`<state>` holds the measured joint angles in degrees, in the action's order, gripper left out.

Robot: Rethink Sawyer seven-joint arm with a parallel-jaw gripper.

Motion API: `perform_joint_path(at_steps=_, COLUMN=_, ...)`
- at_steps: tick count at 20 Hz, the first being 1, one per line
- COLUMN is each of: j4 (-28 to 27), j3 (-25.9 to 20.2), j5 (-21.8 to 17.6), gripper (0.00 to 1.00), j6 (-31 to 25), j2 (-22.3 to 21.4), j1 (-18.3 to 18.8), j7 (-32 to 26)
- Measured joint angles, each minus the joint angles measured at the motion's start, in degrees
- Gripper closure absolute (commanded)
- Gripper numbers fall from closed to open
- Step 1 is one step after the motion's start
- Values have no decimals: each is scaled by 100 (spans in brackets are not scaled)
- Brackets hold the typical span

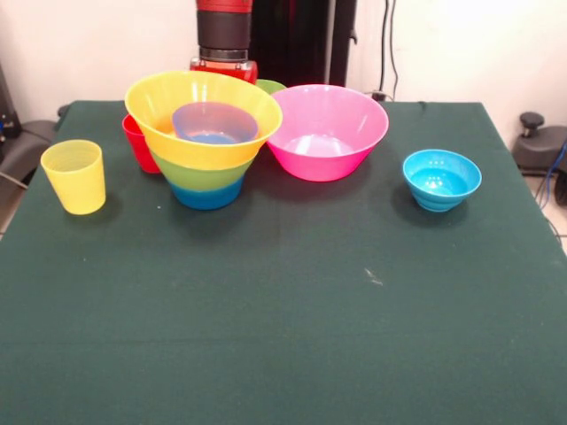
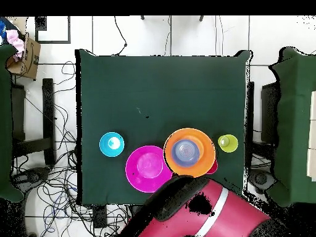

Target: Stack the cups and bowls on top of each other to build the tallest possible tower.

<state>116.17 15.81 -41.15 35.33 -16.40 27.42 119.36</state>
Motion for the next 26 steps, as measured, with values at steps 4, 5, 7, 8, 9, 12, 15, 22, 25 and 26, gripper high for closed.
perform_joint_path(at_steps=4, j4=-2, j3=49, j5=-4, gripper=0, j6=137, j2=55, j1=-7, j7=0)
perform_joint_path(at_steps=5, j4=-3, j3=54, j5=-8, gripper=0, j6=150, j2=59, j1=-7, j7=0)
perform_joint_path(at_steps=7, j4=-14, j3=54, j5=-45, gripper=0, j6=155, j2=62, j1=-5, j7=0)
perform_joint_path(at_steps=8, j4=-19, j3=55, j5=-63, gripper=0, j6=158, j2=63, j1=-4, j7=0)
perform_joint_path(at_steps=9, j4=-25, j3=55, j5=-81, gripper=0, j6=160, j2=65, j1=-2, j7=0)
perform_joint_path(at_steps=12, j4=-74, j3=54, j5=-240, gripper=0, j6=162, j2=64, j1=15, j7=0)
perform_joint_path(at_steps=15, j4=-114, j3=49, j5=-387, gripper=0, j6=162, j2=64, j1=32, j7=0)
perform_joint_path(at_steps=22, j4=-175, j3=43, j5=-595, gripper=0, j6=162, j2=63, j1=41, j7=0)
perform_joint_path(at_steps=25, j4=-190, j3=45, j5=-626, gripper=0, j6=161, j2=63, j1=35, j7=0)
perform_joint_path(at_steps=26, j4=-198, j3=50, j5=-626, gripper=0, j6=161, j2=65, j1=25, j7=0)
